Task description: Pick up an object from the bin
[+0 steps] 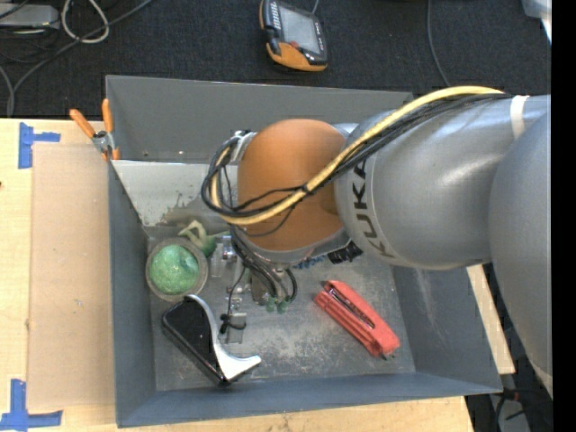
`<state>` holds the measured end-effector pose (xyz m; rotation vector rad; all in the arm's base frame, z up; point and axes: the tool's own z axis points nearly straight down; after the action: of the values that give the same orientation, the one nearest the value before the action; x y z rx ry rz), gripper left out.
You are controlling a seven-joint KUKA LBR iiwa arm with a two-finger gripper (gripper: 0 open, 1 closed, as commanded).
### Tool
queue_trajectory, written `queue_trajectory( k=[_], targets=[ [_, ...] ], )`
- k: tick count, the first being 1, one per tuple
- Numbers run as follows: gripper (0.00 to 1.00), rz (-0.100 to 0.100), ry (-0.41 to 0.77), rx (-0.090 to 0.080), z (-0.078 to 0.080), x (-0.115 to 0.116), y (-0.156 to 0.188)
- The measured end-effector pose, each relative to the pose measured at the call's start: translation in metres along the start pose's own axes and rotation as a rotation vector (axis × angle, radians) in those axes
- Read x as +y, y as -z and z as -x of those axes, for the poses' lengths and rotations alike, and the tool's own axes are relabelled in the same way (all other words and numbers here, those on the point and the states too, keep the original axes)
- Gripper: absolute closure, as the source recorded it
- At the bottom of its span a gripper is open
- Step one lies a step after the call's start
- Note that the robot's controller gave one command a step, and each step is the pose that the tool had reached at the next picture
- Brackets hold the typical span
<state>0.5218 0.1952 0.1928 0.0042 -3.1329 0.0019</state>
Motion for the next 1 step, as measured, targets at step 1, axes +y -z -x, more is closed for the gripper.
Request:
queue_trajectory(
  k=[1],
  targets=[
    [0.0,0.001,-0.006,-0.007,0.0022,-0.0012,0.0034]
  ],
)
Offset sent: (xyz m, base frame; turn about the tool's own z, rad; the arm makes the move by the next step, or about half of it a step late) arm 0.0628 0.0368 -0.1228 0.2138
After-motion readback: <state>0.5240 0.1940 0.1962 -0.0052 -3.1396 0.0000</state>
